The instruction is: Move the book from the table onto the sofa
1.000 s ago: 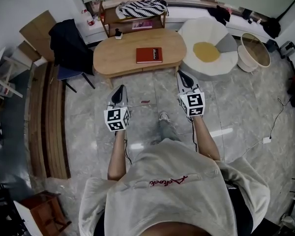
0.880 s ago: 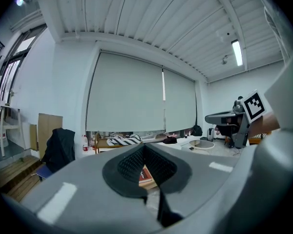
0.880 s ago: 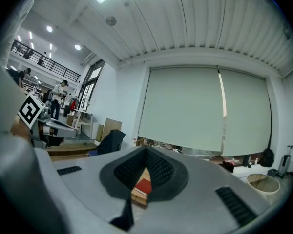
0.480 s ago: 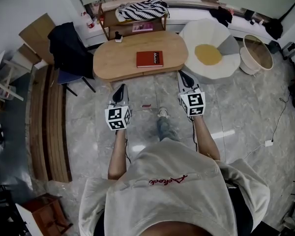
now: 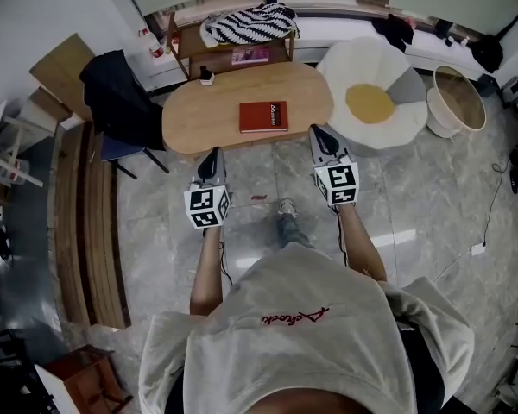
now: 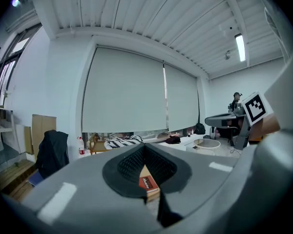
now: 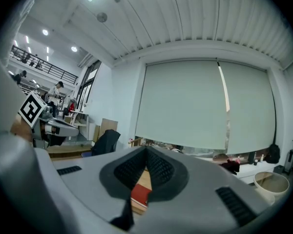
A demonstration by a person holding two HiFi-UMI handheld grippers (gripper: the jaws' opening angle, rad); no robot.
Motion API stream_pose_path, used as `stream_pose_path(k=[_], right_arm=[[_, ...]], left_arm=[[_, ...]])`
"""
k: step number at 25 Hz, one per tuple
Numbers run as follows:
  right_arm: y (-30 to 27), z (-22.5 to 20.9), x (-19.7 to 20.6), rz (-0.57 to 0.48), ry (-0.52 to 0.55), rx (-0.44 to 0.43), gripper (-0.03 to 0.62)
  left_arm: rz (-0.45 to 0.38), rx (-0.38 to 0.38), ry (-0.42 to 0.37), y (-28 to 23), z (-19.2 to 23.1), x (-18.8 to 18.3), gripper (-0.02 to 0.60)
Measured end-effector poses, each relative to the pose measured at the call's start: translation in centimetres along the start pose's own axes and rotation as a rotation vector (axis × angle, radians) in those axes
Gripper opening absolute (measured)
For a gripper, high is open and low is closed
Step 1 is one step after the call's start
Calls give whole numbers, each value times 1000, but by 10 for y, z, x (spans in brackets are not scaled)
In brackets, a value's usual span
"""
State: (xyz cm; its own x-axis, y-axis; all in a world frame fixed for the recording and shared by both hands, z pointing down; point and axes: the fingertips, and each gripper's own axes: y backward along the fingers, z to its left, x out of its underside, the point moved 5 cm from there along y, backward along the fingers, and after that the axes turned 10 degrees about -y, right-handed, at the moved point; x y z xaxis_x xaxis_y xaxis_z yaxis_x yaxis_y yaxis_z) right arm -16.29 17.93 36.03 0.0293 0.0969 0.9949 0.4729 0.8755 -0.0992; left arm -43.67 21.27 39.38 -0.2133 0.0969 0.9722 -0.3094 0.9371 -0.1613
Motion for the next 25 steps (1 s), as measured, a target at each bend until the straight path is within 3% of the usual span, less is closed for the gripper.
stream_pose_path(k=[25], right_arm=[[-177,-129,-29,0,-7,-41,8]], left_arm=[[16,-13,-16,-208,39,-41,9]])
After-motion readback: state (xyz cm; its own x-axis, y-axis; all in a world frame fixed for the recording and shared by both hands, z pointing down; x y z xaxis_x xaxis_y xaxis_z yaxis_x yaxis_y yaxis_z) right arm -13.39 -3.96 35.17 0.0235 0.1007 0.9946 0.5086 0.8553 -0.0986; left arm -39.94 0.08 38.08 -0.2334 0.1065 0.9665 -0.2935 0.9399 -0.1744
